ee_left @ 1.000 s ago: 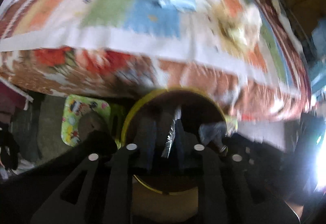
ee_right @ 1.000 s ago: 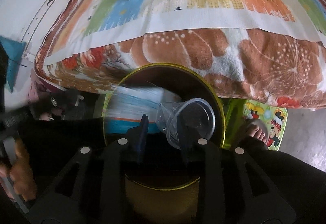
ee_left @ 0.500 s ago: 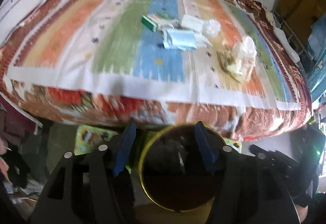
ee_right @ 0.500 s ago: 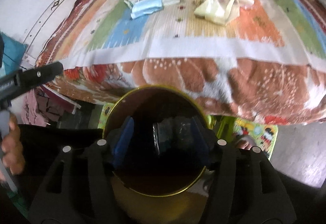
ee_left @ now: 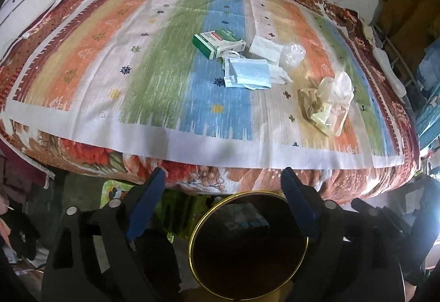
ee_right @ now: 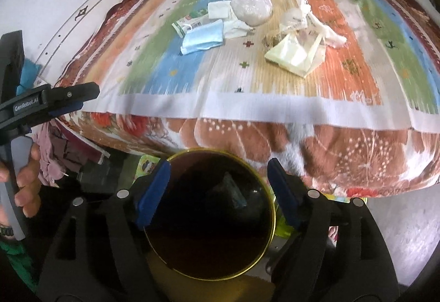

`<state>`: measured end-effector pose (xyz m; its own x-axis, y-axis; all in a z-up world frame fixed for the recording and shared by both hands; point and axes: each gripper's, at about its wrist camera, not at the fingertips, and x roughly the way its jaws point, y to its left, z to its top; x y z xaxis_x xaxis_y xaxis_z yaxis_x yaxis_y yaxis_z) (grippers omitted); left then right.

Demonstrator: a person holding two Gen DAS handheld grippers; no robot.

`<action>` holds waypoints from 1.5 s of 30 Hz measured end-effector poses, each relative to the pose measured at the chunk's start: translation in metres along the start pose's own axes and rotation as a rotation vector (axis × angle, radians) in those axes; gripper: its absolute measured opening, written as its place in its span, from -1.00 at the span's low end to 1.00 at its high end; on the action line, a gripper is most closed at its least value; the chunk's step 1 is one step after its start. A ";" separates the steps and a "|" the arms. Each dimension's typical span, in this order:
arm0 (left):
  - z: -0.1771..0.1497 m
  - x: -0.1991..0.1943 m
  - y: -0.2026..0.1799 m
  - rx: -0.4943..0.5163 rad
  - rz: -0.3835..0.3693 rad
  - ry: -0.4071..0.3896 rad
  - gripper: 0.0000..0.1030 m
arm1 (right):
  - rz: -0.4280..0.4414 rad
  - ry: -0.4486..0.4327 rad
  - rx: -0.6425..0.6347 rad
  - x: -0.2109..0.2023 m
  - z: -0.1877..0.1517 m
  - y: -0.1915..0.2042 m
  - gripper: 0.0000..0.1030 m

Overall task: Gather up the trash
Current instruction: 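Move both open tools back over the remaining trash on the bed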

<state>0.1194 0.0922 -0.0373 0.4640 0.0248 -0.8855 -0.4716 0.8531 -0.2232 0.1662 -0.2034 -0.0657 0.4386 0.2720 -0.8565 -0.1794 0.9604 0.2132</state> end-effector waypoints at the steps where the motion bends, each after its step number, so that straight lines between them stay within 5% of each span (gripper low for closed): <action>1: 0.001 0.001 0.000 -0.001 0.008 -0.002 0.82 | -0.006 -0.005 -0.003 -0.001 0.004 -0.001 0.37; 6: 0.010 0.006 0.002 0.008 0.090 -0.044 0.89 | -0.046 -0.059 -0.021 -0.007 0.029 -0.007 0.60; 14: 0.033 0.020 0.000 0.021 0.074 -0.041 0.89 | -0.067 -0.120 -0.027 -0.010 0.064 -0.019 0.83; 20: 0.053 0.032 -0.003 0.000 0.028 -0.083 0.89 | -0.036 -0.157 -0.029 -0.009 0.087 -0.018 0.83; 28: 0.078 0.060 0.005 -0.042 -0.033 -0.035 0.89 | -0.026 -0.208 -0.033 -0.003 0.120 -0.020 0.83; 38: 0.100 0.094 0.009 -0.039 0.005 -0.032 0.87 | 0.008 -0.226 0.013 0.025 0.165 -0.024 0.83; 45: 0.112 0.109 0.013 -0.076 -0.073 -0.028 0.86 | 0.011 -0.217 0.024 0.055 0.193 -0.027 0.83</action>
<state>0.2475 0.1646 -0.0914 0.5197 -0.0201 -0.8541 -0.4908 0.8113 -0.3177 0.3650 -0.2025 -0.0279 0.6162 0.2869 -0.7335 -0.1652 0.9576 0.2359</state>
